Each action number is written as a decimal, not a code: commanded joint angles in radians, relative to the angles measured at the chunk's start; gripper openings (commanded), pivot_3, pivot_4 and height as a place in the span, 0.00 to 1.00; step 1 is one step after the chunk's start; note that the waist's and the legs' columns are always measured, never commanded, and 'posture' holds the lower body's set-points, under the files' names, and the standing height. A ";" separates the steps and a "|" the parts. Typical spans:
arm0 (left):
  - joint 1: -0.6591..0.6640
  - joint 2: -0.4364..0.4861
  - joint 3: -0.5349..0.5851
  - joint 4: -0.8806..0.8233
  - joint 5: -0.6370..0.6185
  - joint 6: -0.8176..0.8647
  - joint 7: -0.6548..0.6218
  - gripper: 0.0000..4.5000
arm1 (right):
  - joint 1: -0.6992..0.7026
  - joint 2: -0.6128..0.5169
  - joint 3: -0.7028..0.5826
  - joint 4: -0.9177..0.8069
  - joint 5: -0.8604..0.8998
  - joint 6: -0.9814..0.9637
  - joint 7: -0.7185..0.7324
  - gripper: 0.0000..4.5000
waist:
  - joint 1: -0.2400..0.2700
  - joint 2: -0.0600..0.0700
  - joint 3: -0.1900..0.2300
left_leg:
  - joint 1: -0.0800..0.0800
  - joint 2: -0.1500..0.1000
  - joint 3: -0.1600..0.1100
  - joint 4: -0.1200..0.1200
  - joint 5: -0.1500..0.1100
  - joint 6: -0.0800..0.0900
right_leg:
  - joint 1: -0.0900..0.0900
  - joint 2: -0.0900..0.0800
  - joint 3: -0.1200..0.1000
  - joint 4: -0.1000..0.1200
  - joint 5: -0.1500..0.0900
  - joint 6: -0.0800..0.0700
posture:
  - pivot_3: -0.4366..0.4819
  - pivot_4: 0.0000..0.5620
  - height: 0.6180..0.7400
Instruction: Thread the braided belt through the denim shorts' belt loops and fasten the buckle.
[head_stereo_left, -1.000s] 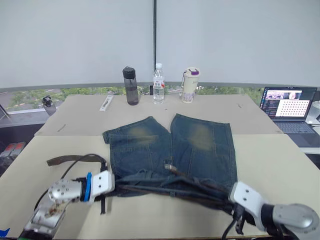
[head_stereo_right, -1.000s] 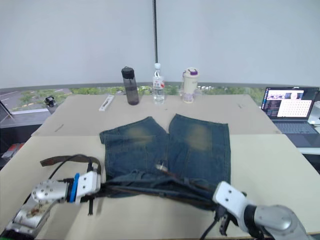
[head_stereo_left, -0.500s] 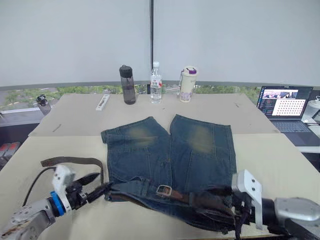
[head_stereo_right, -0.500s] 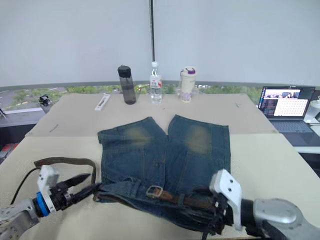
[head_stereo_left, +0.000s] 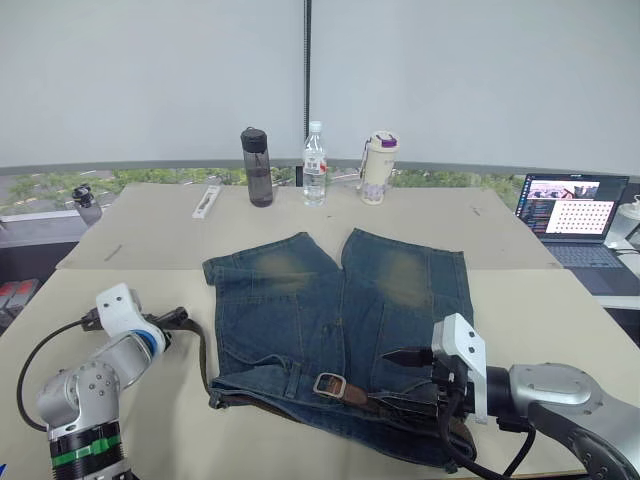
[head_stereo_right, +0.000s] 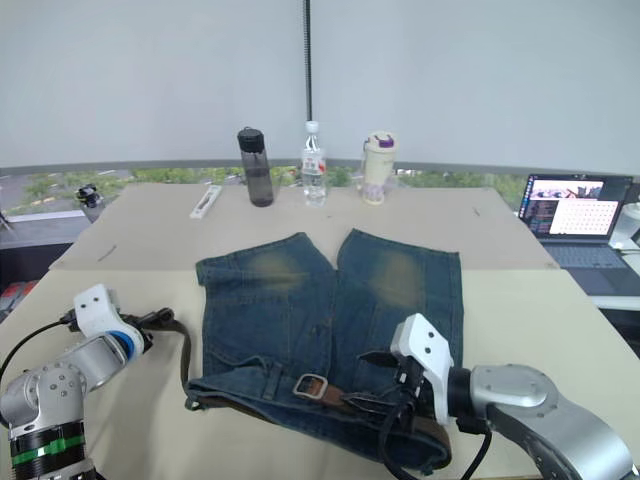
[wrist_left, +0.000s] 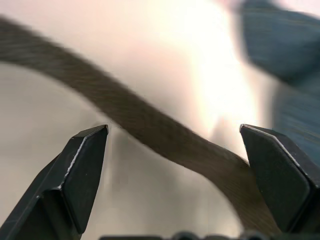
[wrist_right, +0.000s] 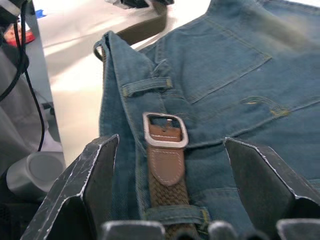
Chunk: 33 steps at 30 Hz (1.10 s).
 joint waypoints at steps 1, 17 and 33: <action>-0.063 0.025 0.007 0.136 0.113 -0.074 0.048 1.00 | 0.002 -0.014 0.018 -0.013 -0.036 -0.054 0.005 0.83 | 0.001 0.000 0.000 | 0.000 0.000 -0.001 0.000 0.000 0.000 | 0.000 0.001 0.000 0.000 0.000 -0.001 | 0.48 0.27 1.00; -0.016 0.103 -0.050 0.222 0.320 -0.452 -0.153 0.13 | 0.015 -0.009 0.033 -0.012 -0.089 -0.082 -0.030 0.83 | -0.012 0.002 -0.001 | 0.000 0.000 -0.002 -0.002 -0.004 -0.007 | -0.003 0.002 0.002 0.001 0.001 -0.003 | 0.48 0.27 1.00; -0.132 0.226 -0.768 0.046 0.677 -1.491 -1.039 0.01 | -0.495 0.459 -0.020 0.208 0.277 0.416 -0.513 0.83 | 0.000 0.009 -0.005 | -0.012 0.003 0.027 -0.010 0.006 0.007 | -0.010 -0.016 -0.002 -0.015 0.011 -0.008 | 0.48 0.27 1.00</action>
